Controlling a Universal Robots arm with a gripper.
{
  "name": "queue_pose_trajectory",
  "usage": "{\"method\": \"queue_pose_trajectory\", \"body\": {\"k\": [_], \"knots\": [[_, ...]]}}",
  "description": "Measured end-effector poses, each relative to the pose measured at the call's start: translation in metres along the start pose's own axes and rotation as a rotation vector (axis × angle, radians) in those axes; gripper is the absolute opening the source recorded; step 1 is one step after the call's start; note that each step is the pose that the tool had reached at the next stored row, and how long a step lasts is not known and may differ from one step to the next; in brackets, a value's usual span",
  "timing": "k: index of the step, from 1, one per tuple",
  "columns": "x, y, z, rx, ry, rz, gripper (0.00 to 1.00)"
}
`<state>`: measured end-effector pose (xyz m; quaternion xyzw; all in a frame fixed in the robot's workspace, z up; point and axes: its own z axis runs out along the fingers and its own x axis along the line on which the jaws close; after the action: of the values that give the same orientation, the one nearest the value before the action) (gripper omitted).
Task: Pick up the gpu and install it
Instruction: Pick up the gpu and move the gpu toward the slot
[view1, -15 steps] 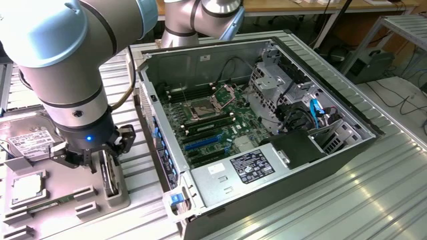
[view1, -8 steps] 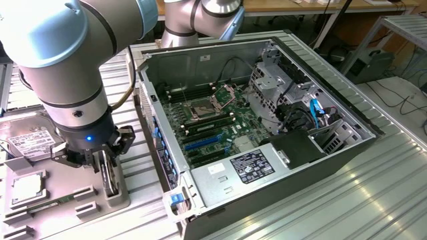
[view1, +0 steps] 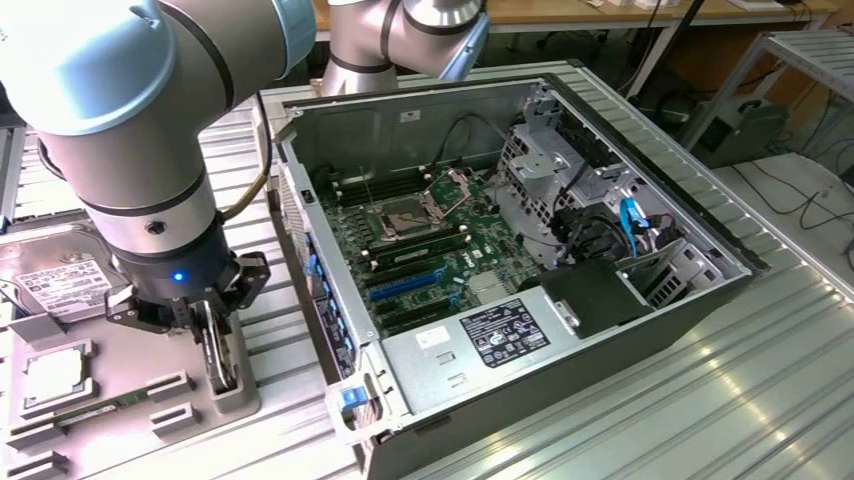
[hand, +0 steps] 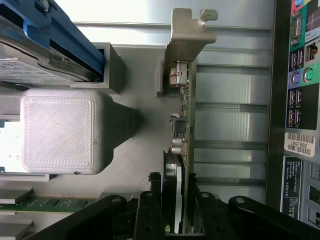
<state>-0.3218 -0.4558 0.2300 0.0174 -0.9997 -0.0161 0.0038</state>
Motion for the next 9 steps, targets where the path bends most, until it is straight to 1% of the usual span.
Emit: {"method": "queue_pose_trajectory", "body": {"k": [9], "knots": [[0.0000,0.0000,0.0000,0.0000,0.0001,0.000,0.28]]}}
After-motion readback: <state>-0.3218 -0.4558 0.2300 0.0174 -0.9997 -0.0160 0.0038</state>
